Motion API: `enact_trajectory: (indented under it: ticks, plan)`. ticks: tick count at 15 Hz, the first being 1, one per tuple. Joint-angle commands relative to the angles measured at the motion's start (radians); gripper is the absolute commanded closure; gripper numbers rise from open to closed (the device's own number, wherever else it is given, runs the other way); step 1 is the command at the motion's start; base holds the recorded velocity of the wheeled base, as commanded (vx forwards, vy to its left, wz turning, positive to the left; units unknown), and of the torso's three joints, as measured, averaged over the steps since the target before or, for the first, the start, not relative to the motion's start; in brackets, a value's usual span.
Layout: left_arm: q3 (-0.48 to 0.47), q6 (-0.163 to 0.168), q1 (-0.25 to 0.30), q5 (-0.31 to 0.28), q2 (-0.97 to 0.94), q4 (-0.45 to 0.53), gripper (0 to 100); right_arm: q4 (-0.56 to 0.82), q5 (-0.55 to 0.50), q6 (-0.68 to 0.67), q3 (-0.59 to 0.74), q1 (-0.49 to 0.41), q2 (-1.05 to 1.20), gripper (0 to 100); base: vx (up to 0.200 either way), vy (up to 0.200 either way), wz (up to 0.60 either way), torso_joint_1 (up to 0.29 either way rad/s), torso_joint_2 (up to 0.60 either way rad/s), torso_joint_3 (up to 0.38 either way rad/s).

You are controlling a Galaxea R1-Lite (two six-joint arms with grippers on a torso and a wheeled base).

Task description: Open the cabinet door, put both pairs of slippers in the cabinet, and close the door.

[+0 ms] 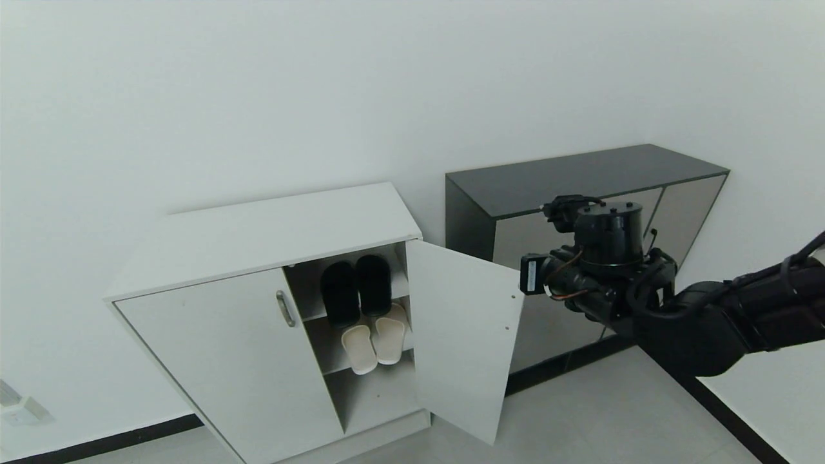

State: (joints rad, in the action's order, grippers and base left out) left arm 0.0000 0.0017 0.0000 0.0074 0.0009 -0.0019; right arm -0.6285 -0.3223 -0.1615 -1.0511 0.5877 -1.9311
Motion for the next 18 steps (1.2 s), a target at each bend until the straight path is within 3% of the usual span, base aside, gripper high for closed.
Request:
enact_trajectory:
  ticks: [1, 7, 18]
  plan:
    - [0.000, 0.000, 0.000, 0.000, 0.001, -0.001, 100, 0.012, 0.022, -0.012, -0.086, -0.057, -0.098, 100, 0.000, 0.000, 0.00, 0.000, 0.00, 0.000]
    - [0.000, 0.000, 0.000, -0.001, 0.001, -0.001, 100, 0.013, 0.034, -0.016, -0.207, -0.112, -0.230, 100, 0.000, 0.000, 0.00, 0.000, 0.00, 0.000]
    - [0.000, 0.000, 0.000, -0.001, 0.001, -0.001, 100, 0.012, 0.055, -0.035, -0.251, -0.121, -0.305, 100, 0.000, 0.000, 0.00, 0.000, 0.00, 0.000]
